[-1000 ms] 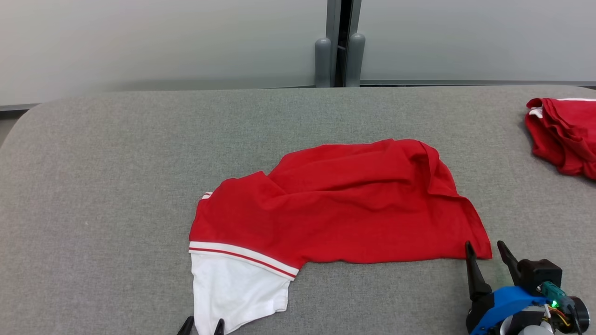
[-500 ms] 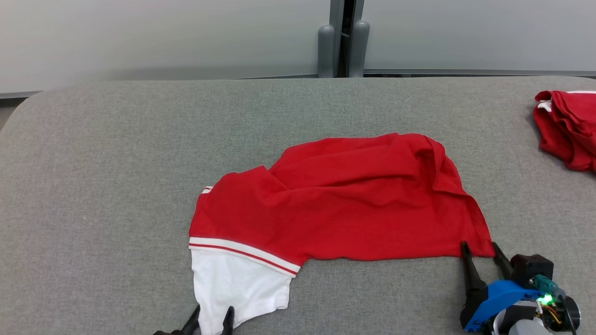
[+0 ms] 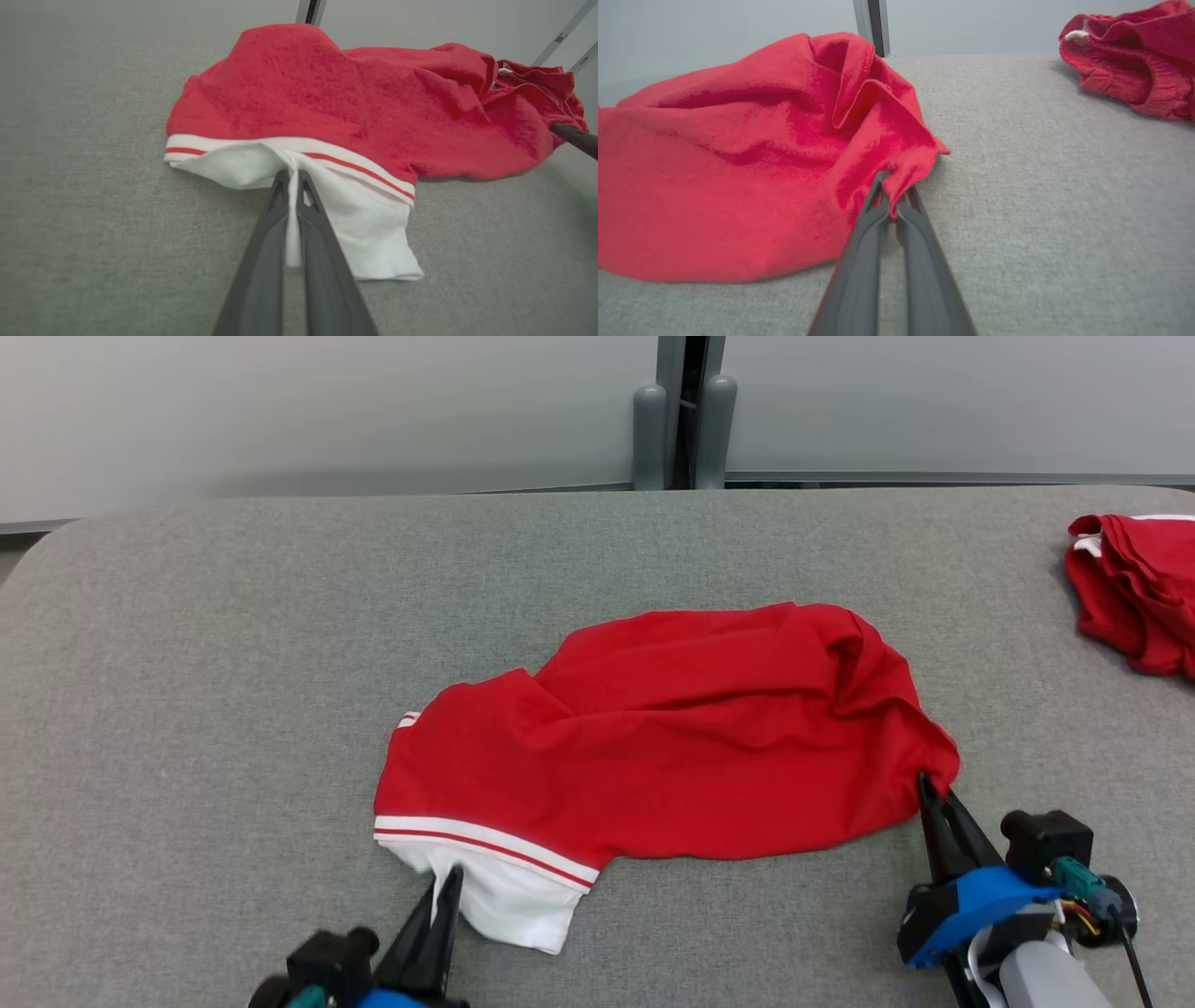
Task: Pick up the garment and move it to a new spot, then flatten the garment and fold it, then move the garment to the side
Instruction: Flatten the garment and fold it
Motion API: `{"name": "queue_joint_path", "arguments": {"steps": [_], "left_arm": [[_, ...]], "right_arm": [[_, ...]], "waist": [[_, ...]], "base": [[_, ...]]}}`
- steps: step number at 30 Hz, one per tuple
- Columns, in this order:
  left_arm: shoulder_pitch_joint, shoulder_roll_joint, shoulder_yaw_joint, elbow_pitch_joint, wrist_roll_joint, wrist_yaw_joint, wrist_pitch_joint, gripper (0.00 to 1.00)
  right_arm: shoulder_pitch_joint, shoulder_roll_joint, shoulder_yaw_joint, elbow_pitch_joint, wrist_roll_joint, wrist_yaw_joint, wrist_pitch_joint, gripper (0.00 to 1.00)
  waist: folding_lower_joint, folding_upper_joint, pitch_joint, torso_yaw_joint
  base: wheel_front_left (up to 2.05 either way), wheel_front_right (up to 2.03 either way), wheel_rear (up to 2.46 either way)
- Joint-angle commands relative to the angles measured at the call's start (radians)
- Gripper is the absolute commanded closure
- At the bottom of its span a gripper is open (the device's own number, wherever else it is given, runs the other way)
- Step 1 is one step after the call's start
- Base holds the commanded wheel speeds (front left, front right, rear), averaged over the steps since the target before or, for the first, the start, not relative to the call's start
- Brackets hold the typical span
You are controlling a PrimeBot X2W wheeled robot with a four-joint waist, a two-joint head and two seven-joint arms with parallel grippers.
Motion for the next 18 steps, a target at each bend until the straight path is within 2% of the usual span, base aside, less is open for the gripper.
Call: {"name": "queue_joint_path", "arguments": {"steps": [1,10,18], "left_arm": [[-0.027,0.005,0.003,-0.009,0.002,-0.004,0.000,1.00],[-0.265,0.077,0.013,-0.057,0.021,-0.004,0.000,1.00],[-0.633,0.167,0.005,-0.014,0.023,-0.003,0.000,1.00]], "right_arm": [[-0.011,-0.005,0.008,-0.013,0.003,0.000,0.000,1.00],[-0.167,-0.032,0.101,-0.113,0.026,0.000,0.000,1.00],[-0.479,-0.068,0.174,-0.094,0.055,0.000,0.000,1.00]], "waist": [[-0.0001,0.0000,0.003,-0.003],[-0.0001,0.0000,0.047,-0.030],[-0.0001,0.0000,0.167,-0.062]], "base": [[0.00,0.00,0.00],[0.00,0.00,0.00],[0.00,0.00,0.00]]}}
